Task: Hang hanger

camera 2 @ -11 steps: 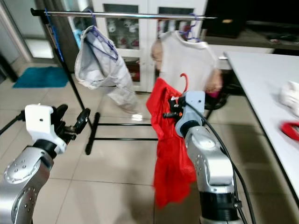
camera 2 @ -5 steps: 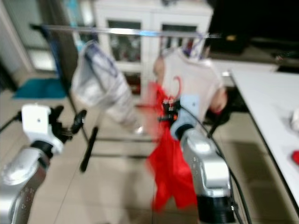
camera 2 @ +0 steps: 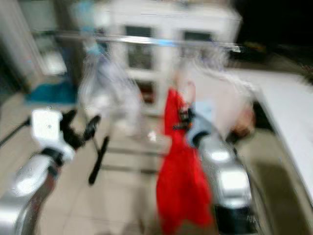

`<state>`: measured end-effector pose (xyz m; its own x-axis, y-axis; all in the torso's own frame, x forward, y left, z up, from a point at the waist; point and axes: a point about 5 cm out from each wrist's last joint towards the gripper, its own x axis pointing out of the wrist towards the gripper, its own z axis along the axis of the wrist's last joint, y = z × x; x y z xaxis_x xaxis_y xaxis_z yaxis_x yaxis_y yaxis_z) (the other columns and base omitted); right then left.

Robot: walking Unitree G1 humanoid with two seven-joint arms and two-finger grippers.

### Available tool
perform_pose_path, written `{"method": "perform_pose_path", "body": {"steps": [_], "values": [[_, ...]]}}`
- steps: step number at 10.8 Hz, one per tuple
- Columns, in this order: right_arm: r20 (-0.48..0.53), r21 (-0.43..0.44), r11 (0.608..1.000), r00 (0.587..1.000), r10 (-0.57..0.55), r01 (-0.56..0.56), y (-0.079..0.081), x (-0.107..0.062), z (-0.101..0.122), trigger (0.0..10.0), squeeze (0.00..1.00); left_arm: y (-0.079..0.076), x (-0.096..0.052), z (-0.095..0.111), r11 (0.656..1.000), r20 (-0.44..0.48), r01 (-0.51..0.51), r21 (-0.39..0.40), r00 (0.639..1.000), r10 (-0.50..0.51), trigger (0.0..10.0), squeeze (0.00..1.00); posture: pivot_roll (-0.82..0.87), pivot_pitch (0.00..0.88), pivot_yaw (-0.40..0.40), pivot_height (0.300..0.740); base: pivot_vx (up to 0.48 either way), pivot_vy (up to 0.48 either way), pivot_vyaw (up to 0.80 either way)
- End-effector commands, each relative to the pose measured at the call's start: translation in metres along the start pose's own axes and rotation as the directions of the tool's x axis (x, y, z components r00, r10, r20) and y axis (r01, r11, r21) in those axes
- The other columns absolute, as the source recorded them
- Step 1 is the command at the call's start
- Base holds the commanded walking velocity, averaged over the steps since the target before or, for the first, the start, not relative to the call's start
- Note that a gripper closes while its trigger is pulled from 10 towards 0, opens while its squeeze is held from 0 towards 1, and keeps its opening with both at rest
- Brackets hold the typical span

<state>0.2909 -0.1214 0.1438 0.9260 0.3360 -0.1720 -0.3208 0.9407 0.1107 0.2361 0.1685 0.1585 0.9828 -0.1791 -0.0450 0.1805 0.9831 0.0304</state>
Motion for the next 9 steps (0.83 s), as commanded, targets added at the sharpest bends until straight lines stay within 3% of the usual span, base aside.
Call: {"method": "perform_pose_path", "body": {"steps": [1,5,9], "values": [[0.059,-0.025,0.999,0.998,-0.02,0.022,-0.008,-0.005,0.013,10.0,0.0,-0.009,0.003,0.003,0.999,0.013,0.038,0.004,0.999,-0.038,10.0,0.0,-0.06,0.0,0.004,0.74,0.412,0.0,0.0],[0.071,-0.068,0.997,0.997,-0.034,0.038,-0.01,-0.004,0.015,10.0,0.0,-0.01,0.004,0.003,0.998,0.012,0.055,0.023,0.998,-0.055,10.0,0.0,-0.06,0.0,0.003,0.74,0.409,0.0,0.0],[0.147,-0.228,0.965,0.985,-0.096,0.128,-0.02,0.003,0.032,10.0,0.0,-0.014,0.005,0.001,0.996,0.003,0.086,0.036,0.996,-0.086,10.0,0.0,-0.06,0.0,0.001,0.74,0.404,0.0,0.0]]}}
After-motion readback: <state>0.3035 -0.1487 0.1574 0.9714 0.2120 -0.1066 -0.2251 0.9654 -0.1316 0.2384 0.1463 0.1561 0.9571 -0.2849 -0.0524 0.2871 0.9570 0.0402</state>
